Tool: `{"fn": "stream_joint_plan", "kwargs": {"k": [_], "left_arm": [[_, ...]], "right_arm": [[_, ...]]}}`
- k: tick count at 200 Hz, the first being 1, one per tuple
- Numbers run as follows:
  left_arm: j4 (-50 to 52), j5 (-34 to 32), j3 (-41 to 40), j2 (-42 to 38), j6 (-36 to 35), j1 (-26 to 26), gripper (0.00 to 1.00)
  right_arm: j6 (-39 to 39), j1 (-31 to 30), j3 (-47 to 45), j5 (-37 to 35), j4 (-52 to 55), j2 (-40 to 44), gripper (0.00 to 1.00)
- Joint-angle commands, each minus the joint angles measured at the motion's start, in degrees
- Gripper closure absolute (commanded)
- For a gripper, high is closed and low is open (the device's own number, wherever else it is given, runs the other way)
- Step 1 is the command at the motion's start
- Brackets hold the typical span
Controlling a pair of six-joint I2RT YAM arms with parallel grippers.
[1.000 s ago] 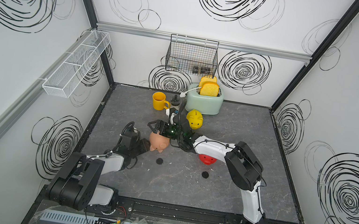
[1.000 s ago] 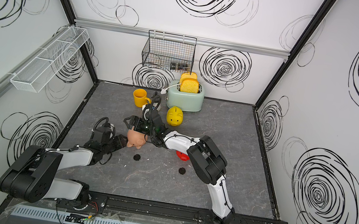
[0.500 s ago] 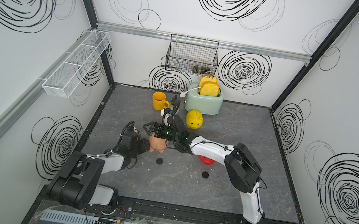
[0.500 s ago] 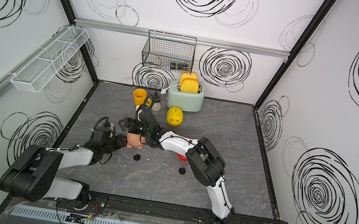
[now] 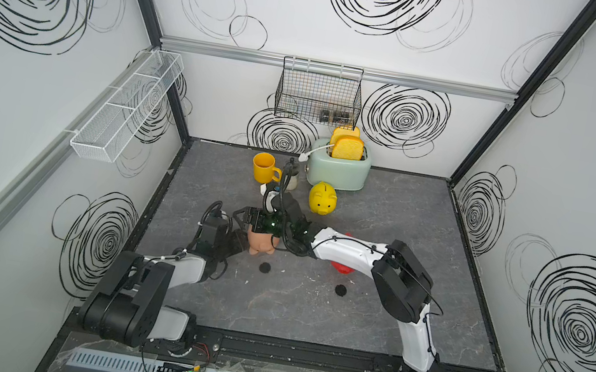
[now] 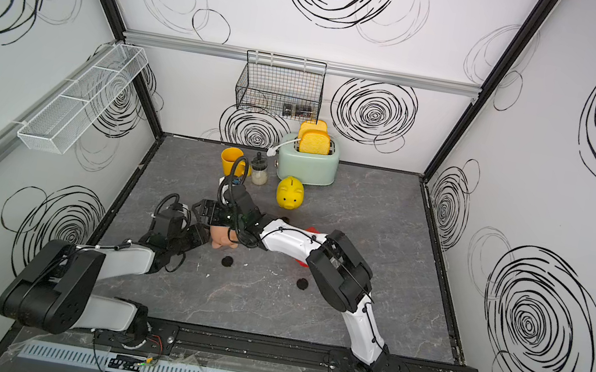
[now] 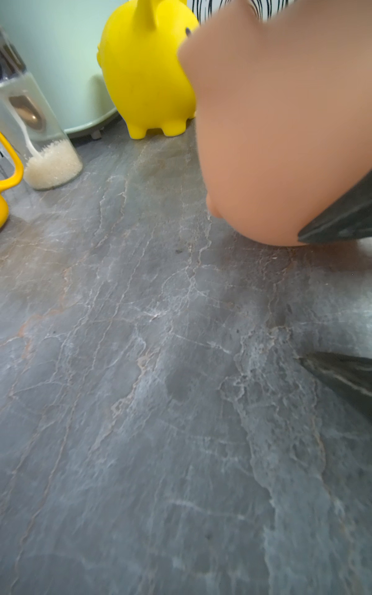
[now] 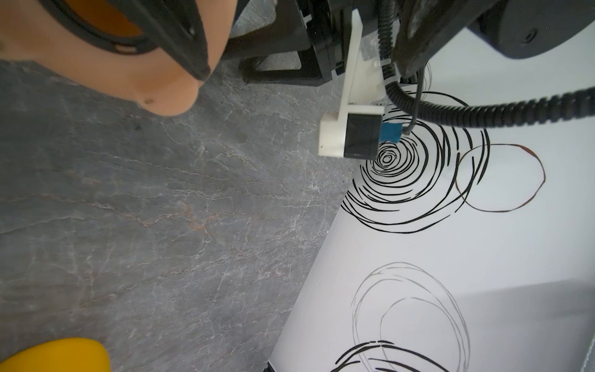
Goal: Close piggy banks
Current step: Turn over the piggy bank at the center of the board.
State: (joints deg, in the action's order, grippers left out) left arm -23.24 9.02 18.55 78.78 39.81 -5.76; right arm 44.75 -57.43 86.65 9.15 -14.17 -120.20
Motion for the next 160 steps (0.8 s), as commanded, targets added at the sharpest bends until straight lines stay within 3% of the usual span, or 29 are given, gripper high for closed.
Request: {"fn": "stream_joint_plan", "kwargs": {"k": [1,112,160], "left_arm": [[-0.09,0.13,-0.08,-0.07,-0.35,0.66,0.41],[2.08,-0.62,-1.12,-4.42,-0.29,2.42,0.41],[4.86,-0.41,-1.11,-12.45,1.95,2.6,0.41]], "right_arm": [[-2.26,-1.42,1.17,-1.06,1.97,2.93,0.08],[-9.02,-4.8,1.42,-3.5,3.92,7.14,0.09],[-13.07,-4.73,-2.62,-11.79,8.42,13.39,0.08]]}}
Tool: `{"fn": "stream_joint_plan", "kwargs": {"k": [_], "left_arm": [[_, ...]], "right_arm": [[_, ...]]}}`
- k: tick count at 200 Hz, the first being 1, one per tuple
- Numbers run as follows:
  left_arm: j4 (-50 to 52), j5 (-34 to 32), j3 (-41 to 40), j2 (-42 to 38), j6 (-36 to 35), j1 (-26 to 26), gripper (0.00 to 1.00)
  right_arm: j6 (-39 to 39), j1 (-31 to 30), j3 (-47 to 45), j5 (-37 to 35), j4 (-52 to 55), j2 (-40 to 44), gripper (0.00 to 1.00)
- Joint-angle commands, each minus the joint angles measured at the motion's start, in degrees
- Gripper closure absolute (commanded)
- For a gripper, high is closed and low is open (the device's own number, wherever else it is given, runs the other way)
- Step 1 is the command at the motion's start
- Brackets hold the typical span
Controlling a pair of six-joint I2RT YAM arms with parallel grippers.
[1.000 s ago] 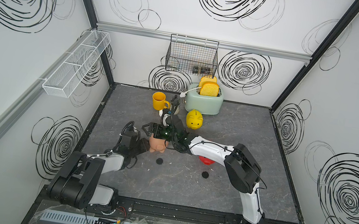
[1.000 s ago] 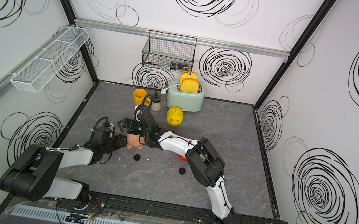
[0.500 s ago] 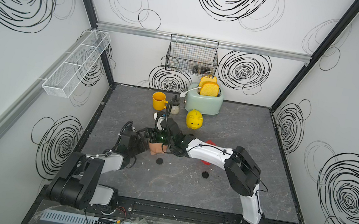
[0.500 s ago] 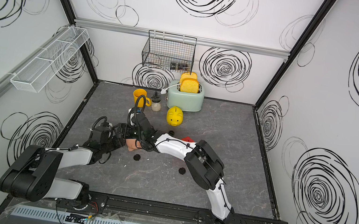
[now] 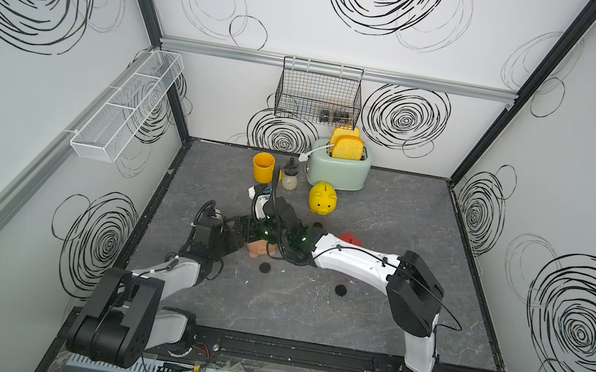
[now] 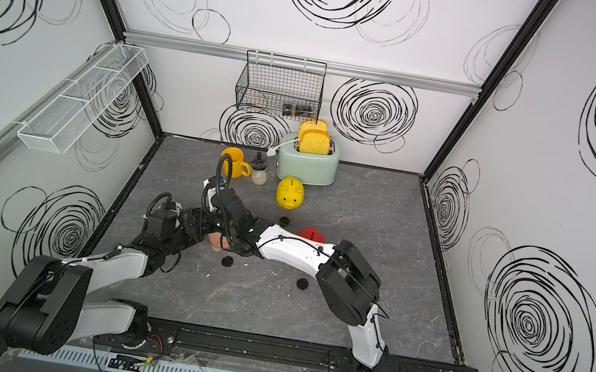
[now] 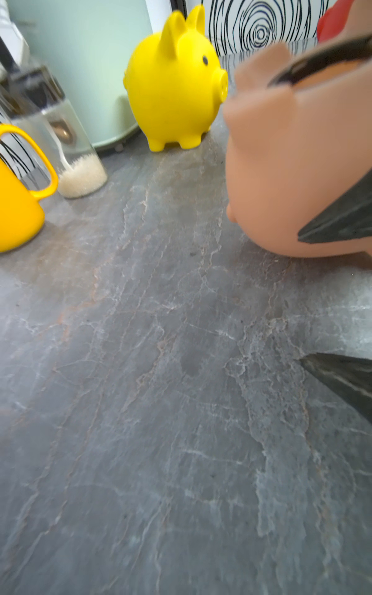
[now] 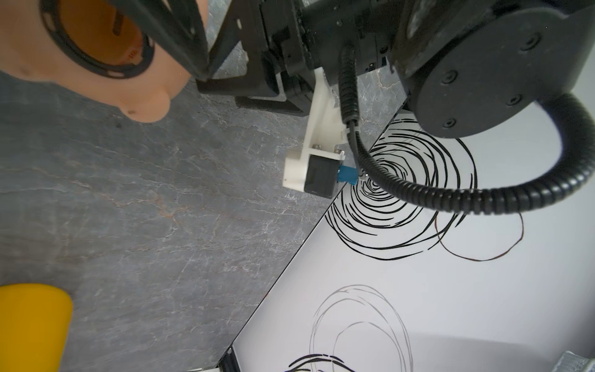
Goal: Close piggy banks
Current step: Turn over the piggy bank at the center of the board.
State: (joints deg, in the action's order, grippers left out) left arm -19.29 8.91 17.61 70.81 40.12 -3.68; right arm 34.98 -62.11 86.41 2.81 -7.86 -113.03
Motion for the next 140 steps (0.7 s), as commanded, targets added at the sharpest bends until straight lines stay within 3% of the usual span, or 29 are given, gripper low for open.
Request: {"fn": "stream_joint_plan", "kwargs": {"k": [1,68,140], "left_arm": [[1.05,-0.25,-0.1,-4.72,1.73,0.52,0.41],[15.0,1.93,7.04,-19.86,0.51,0.86,0.35],[32.71,5.18,18.05,-27.33,-9.79,1.22,0.11]], "right_arm": [[-3.45,-0.04,-2.6,-5.62,1.91,6.45,0.08],[-3.61,2.65,-12.3,-9.45,1.36,14.28,0.04],[-5.13,2.95,-12.67,-6.69,6.04,12.31,0.02]]}}
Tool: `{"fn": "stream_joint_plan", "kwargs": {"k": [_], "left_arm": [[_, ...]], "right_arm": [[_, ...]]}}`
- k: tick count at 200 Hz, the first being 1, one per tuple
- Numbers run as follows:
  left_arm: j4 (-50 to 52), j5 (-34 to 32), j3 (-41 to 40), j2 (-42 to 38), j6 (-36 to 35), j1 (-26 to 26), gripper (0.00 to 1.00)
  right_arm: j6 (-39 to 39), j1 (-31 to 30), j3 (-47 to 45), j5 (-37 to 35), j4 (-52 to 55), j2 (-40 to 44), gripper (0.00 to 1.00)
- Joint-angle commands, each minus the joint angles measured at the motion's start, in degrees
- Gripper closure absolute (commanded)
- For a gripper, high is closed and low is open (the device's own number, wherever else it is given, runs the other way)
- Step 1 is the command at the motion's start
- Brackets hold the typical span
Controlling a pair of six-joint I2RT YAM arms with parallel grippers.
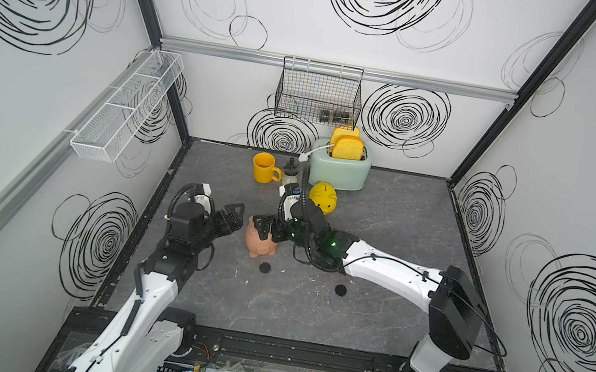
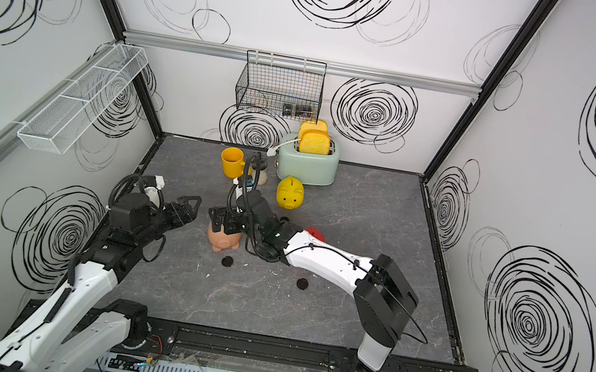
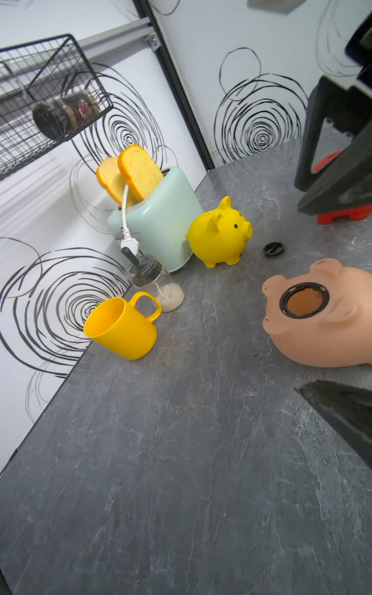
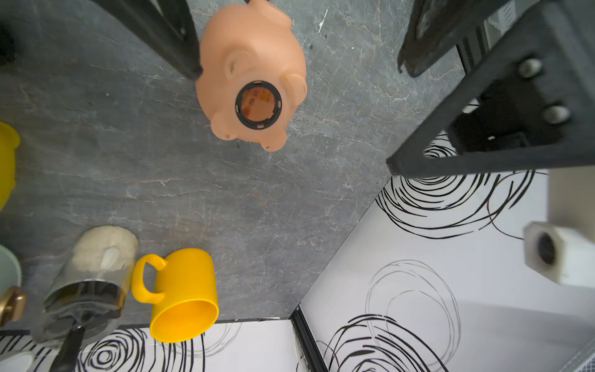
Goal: Close piggy banks
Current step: Turn over the piggy bank at the center of the board, then adjust the piggy bank at the center of the board.
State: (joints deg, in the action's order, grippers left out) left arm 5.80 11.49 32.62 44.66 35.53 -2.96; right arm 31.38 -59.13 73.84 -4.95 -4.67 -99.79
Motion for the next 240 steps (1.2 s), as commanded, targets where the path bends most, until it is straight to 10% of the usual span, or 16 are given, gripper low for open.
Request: {"fn": "stream_joint_plan", "kwargs": {"k": [1,240], "left_arm": [[7.76,2.81,3.18,-1.22,-5.42,0.5,0.11],[11.19,4.33,2.99,-4.76,-9.89,8.42,0.04]], "right_arm": [[-1.55,-0.06,-0.1,1.08,2.97,-0.98,0.02],[-3.13,-1.16,10.09,3.45,19.24,-14.67,0.02]]}}
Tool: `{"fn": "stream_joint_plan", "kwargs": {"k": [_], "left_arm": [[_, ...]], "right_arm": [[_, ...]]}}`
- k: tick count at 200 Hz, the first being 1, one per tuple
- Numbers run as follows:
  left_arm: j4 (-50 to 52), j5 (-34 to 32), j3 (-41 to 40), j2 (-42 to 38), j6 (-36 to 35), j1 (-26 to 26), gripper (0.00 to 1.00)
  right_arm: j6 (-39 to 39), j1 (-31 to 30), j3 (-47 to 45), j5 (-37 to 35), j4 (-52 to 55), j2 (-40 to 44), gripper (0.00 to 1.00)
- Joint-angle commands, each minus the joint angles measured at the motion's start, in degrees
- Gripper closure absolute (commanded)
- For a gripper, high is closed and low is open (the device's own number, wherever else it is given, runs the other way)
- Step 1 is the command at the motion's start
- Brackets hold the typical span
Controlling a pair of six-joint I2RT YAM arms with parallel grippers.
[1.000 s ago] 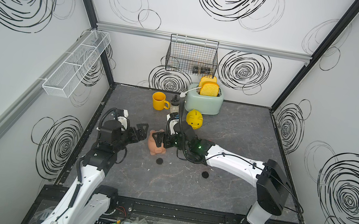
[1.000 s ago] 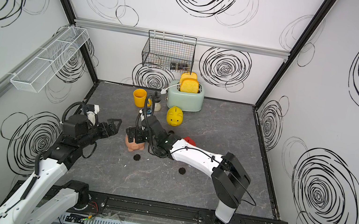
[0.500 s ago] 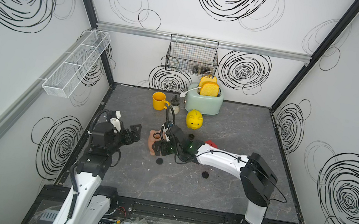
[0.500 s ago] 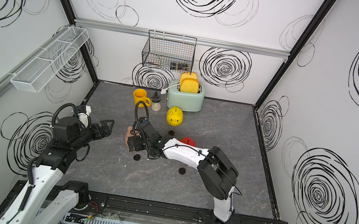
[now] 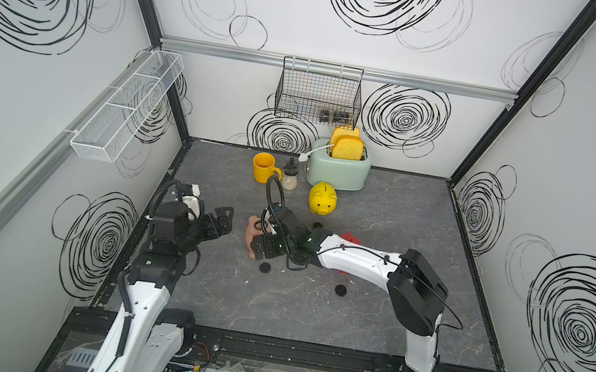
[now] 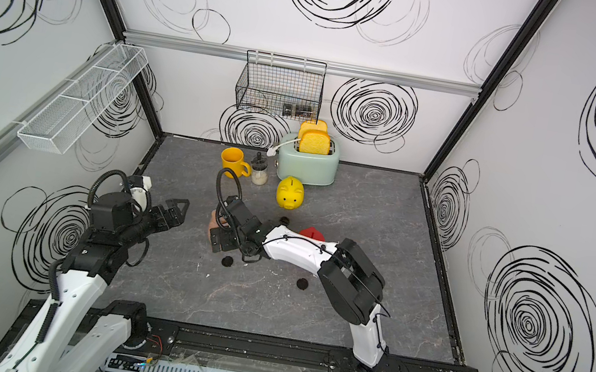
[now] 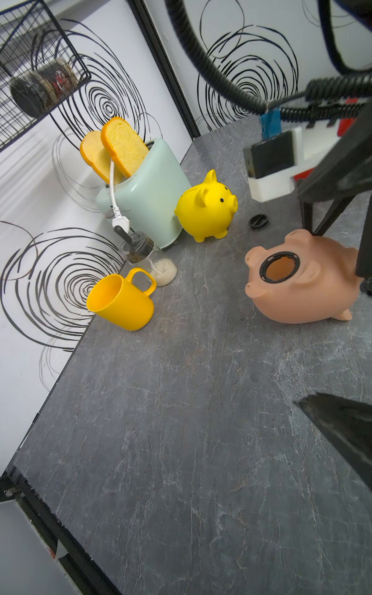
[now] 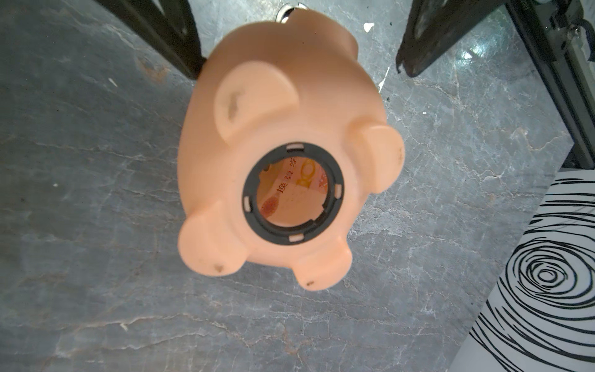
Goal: Close piggy banks
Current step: Adjust the piggy bank at the center of the board.
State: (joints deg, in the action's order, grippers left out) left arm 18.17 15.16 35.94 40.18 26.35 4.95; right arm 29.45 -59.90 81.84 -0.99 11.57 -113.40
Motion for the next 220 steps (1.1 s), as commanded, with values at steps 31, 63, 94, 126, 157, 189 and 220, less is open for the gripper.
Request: {"fn": "stream_joint_plan", "kwargs": {"k": [31,63,94,126,157,189,220], "left_arm": [[-1.23,0.75,-0.35,-0.37,-0.7,0.5,0.04],[-1.05,0.75,-0.35,-0.37,-0.77,0.5,0.04],[-1.21,0.75,-0.43,-0.63,-0.77,0.51,0.04],[-1.23,0.93,-0.43,-0.46,-0.77,0.51,0.04],[-1.21,0.88,-0.44,-0.46,-0.77,0.39,0.04],[-1.21,0.84,-0.52,-0.63,-0.84,0.16,0.04],[-1.21,0.93,-0.52,-0.64,-0.77,0.0,0.04]], "right_arm": [[-2.24,0.54,3.67,0.98,5.72,-2.63,0.02],[-2.69,1.08,3.67,0.7,6.32,-3.01,0.02],[-3.34,1.26,3.94,-0.62,7.62,-3.18,0.02],[-3.52,2.0,3.34,-1.14,7.96,-2.65,0.02],[-4.29,2.2,3.41,-0.99,8.59,-2.93,0.02],[-5.28,2.35,3.83,-1.43,9.44,-3.24,0.02],[-5.71,2.68,3.62,-2.07,9.99,-3.04,0.02]]}}
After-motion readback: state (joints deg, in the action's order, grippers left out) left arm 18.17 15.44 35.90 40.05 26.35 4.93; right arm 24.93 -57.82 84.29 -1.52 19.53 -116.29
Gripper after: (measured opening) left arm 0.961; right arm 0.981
